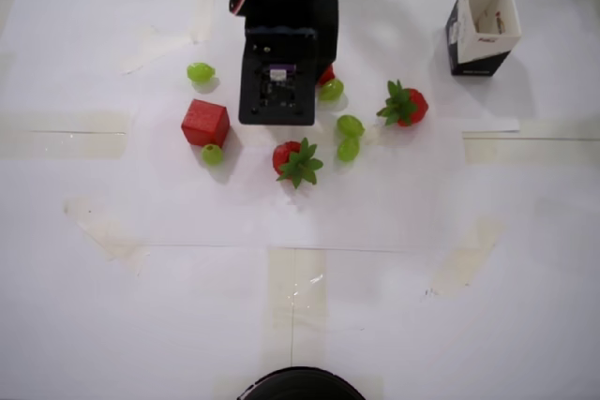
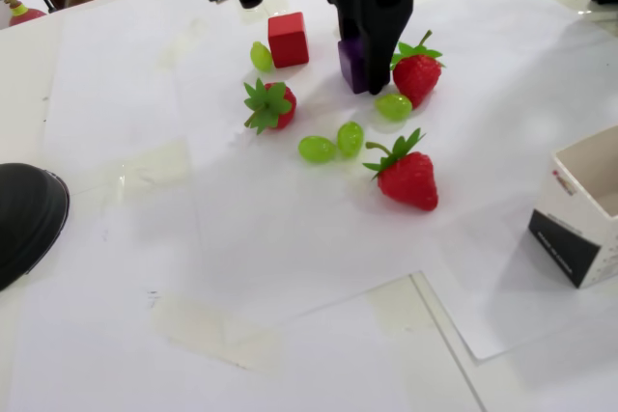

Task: Put the purple cube on top of the red cube

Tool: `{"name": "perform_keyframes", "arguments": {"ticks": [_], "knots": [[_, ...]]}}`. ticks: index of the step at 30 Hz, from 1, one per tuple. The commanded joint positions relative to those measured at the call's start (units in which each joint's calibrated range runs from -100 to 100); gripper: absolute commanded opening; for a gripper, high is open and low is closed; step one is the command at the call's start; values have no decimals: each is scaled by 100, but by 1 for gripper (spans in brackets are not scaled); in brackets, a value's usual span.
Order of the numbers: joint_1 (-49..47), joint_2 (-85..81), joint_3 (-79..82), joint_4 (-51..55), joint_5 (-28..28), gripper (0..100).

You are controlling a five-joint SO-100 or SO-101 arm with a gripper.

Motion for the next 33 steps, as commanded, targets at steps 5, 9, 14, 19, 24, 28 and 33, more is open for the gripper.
{"name": "perform_keyframes", "arguments": {"ticks": [5,9,14,19,24,28,33], "knots": [[139,-120,26,-13,-15,15],[169,-232,-19,-21,63,13],[206,-507,-129,60,137,9],[286,-739,-710,697,147,9],[397,-756,-1610,1465,161,9],[485,-679,-2338,1849,176,9],[632,-516,-3165,2103,186,9]]}}
